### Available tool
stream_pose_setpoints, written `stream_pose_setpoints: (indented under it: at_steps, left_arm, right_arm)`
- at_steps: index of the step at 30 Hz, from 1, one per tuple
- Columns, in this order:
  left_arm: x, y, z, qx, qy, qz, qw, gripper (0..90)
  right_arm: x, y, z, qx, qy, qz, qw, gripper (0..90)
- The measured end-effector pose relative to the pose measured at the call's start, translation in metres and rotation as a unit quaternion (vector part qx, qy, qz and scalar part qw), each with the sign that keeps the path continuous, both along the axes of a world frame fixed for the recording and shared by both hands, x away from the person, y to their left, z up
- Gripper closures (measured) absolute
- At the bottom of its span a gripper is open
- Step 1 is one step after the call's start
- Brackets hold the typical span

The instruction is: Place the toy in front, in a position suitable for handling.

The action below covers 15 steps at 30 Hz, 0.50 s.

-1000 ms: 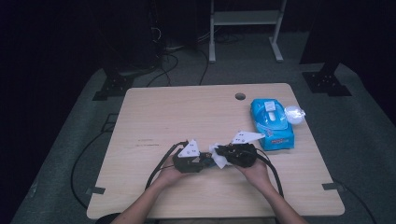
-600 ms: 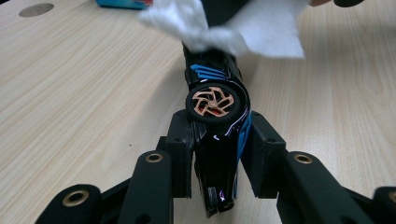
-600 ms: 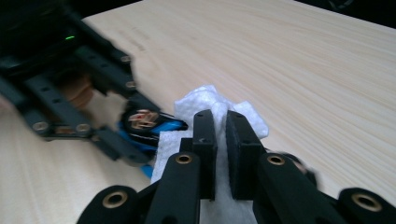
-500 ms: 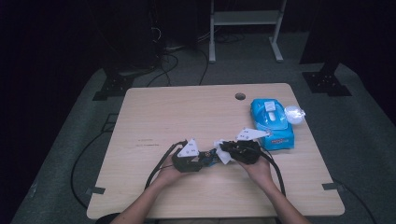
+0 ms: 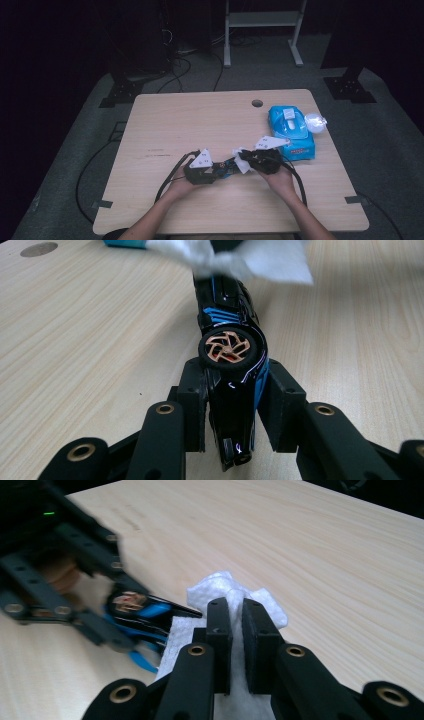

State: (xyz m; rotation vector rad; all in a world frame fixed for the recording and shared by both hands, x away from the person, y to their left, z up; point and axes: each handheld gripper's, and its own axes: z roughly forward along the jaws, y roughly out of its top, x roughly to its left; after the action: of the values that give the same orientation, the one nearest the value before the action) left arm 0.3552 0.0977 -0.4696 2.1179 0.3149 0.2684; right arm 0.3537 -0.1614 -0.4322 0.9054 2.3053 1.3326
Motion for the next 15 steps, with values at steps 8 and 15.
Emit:
stream_pose_setpoints:
  at_steps: [8,15]
  left_arm:
    - [0.0027,0.0011,-0.0009,-0.006,0.005,-0.004,1.0,65.6]
    - [0.0042,-0.0004,-0.0006,-0.005,0.006,-0.007,0.9999,65.7]
  right_arm:
    - [0.002,-0.0053,-0.0009,0.005,0.002,-0.008,1.0,82.2]
    - [0.0019,-0.0081,-0.001,0.009,0.008,-0.011,0.9999,82.2]
